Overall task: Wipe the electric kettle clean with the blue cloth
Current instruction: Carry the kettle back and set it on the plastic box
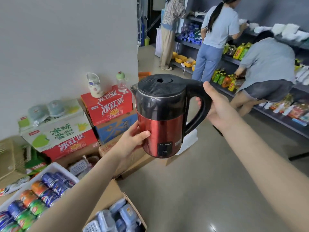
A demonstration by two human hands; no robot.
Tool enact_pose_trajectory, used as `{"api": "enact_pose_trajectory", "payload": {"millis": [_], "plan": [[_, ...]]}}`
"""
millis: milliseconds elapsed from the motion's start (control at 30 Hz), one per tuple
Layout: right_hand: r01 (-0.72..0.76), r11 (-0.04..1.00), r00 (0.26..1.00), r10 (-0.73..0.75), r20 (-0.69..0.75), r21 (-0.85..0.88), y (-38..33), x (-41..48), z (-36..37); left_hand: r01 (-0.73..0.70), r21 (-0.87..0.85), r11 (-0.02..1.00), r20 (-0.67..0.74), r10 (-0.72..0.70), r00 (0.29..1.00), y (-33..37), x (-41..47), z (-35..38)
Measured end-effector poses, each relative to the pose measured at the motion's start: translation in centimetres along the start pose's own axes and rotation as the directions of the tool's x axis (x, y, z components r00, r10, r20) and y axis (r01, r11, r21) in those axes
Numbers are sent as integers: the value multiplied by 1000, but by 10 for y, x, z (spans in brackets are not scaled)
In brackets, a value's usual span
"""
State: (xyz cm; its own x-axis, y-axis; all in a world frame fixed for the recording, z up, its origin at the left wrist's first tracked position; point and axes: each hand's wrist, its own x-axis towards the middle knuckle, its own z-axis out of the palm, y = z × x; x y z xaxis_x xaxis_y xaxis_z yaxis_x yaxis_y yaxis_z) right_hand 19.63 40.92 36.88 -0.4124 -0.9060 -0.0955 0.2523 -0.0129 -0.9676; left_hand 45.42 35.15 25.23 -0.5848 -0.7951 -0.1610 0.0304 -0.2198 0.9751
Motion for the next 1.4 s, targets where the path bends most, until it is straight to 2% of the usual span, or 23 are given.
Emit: {"api": "enact_pose_trajectory", "payload": {"millis": [333, 667, 967, 1100, 1267, 1400], "plan": [[-49, 998, 997, 47, 57, 32, -22, 116, -90, 22, 8, 1000, -77, -22, 997, 6, 109, 72], [-115, 993, 993, 114, 37, 21, -31, 260, -124, 37, -6, 999, -133, -37, 990, 8, 245, 85], [-173, 985, 980, 175, 98, -29, -35, 372, -146, 78, 104, 992, -193, -57, 979, 23, 339, 99], [-202, 978, 958, 209, 196, -56, -26, 429, -157, 119, 166, 979, -287, -68, 956, 12, 381, 106], [-202, 976, 919, 217, 330, -78, -10, 505, -181, 149, 77, 986, -353, -113, 929, -13, 432, 138], [-249, 961, 872, 277, 403, -122, 14, 558, -203, 193, -24, 981, -400, -186, 898, -36, 468, 163]]}}
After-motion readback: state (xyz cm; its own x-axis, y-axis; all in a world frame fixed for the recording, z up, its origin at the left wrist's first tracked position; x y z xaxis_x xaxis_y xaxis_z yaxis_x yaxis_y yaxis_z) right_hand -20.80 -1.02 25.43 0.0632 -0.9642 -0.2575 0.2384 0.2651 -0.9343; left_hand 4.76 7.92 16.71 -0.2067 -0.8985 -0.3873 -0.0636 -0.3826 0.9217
